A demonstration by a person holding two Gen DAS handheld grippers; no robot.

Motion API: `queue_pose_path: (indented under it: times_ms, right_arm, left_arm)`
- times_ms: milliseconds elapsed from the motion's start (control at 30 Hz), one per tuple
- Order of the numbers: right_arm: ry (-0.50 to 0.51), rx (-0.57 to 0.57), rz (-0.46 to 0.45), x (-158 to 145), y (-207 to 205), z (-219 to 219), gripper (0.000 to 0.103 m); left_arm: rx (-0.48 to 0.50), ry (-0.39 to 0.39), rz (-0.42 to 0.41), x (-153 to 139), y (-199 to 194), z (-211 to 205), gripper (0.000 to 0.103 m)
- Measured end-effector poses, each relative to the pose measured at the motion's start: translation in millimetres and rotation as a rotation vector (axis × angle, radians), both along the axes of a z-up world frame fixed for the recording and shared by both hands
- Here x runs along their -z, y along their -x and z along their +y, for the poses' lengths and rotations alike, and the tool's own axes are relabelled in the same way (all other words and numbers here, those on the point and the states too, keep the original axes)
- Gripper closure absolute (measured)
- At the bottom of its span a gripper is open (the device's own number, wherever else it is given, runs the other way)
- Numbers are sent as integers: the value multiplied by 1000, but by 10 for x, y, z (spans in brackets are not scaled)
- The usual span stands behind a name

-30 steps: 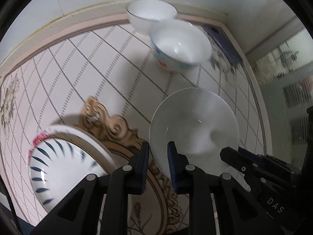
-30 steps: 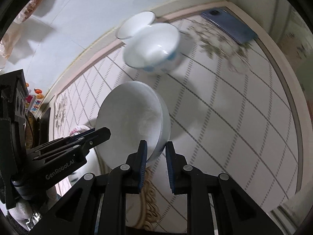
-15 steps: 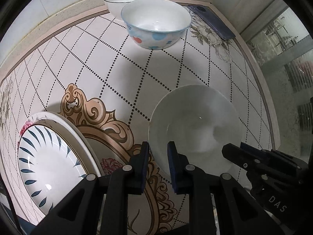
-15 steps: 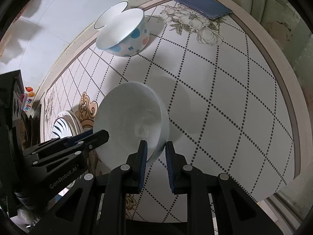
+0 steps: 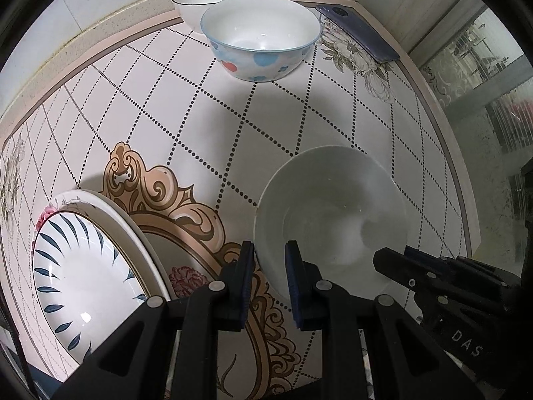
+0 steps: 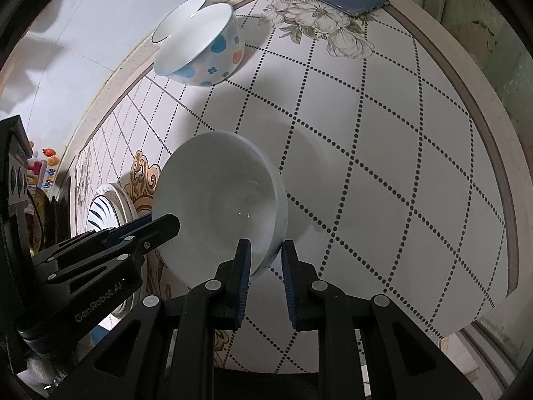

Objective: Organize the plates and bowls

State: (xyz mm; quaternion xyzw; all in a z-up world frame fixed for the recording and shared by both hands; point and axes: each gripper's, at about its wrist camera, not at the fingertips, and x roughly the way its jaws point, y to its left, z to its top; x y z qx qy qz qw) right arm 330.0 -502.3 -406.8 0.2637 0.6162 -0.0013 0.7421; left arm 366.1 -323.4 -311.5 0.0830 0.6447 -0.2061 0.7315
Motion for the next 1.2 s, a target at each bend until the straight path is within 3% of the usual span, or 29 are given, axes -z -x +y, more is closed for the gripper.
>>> queue_pose_path:
  times_ms: [133,300,367,467,633,900,1000,1067,1200]
  right_arm:
    - [-32,9,9,-3,-4,-51,82]
    - [-65,36,-14,-237,-32,-213,81]
    - [-76,52,-35,-364,-96,-311,69]
    - [-95,73,-77,-513,-300,-457,50]
    - [-82,99,-147,-541,-898,-646,50]
    - [-168,111,-125,-147,-1856,-784,50]
    - [-191,102,-84,78,-2072,-758,58]
    - [-187,86,-60,192,-2168,-723,81]
    - [-150,57,-81,202,-2218,-616,88]
  left_arm:
    - [-4,12,27,-63,17,74,86]
    - [-39,47,-47,-456,-66,258,85]
    - [-62,66,-48,-552,-232,291,78]
    - [-112,82,-54,-593,-592,290,78]
    - [-187,122,-15,-436,-1266,197,78]
    - [-227,159,98,-2,-1880,-25,78]
    - [-214,154,115,127,-1933,-117,78]
    - [-199,136,102,133,-1939,-155,83]
    - [-173,99,60,111,-1920,-208,88]
